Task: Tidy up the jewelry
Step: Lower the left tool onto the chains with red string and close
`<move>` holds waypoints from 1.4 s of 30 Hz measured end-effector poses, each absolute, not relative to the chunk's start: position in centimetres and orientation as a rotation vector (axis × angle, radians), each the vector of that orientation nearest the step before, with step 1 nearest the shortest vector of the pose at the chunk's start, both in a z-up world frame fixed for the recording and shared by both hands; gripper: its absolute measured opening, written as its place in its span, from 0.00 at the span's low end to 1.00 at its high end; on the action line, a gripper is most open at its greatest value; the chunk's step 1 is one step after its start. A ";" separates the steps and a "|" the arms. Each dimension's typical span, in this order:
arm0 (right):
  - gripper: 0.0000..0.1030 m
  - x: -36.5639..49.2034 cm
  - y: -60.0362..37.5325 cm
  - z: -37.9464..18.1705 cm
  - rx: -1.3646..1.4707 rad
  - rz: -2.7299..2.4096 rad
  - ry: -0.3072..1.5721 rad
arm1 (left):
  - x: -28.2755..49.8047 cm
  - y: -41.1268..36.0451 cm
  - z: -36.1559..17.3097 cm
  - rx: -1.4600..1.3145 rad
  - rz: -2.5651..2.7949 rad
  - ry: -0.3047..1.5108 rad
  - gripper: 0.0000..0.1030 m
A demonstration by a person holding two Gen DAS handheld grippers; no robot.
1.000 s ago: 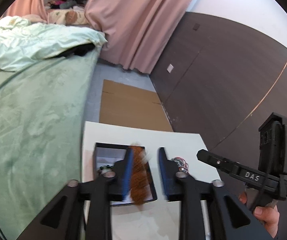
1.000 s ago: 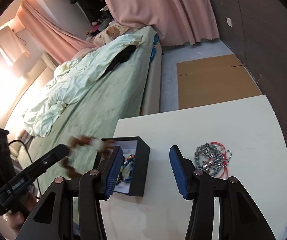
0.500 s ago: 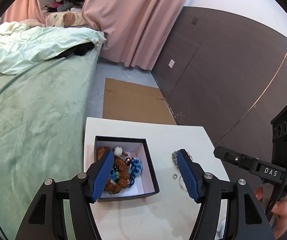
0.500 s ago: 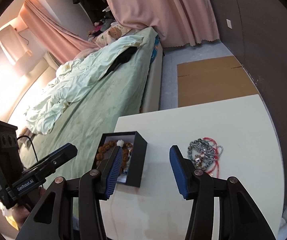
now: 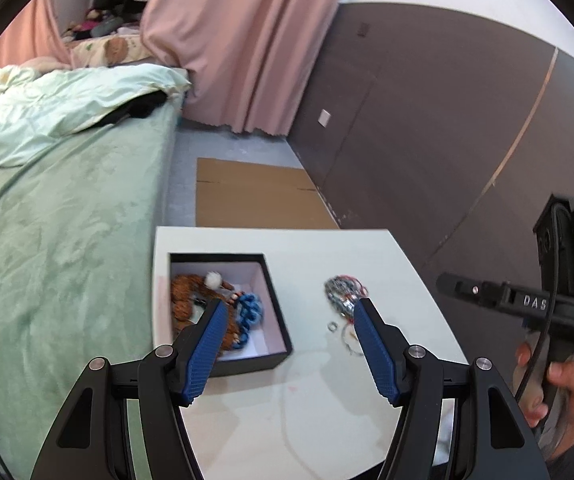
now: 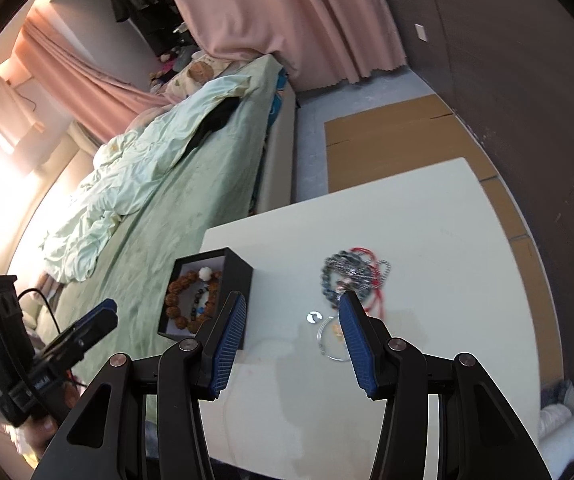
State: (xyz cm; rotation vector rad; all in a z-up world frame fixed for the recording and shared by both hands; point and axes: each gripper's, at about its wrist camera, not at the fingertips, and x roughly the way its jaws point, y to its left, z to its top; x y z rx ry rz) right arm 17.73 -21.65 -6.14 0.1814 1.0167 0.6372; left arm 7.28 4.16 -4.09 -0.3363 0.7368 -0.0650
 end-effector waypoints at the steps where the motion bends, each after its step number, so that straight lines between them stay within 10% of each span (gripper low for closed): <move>1: 0.48 17.8 -21.9 -6.3 0.175 0.635 1.024 | 7.4 3.8 -4.2 -0.331 -0.071 0.745 0.65; 42: 0.48 24.2 -31.7 -11.5 0.389 0.501 1.198 | 23.3 -8.0 -12.9 -0.147 -0.134 1.136 0.30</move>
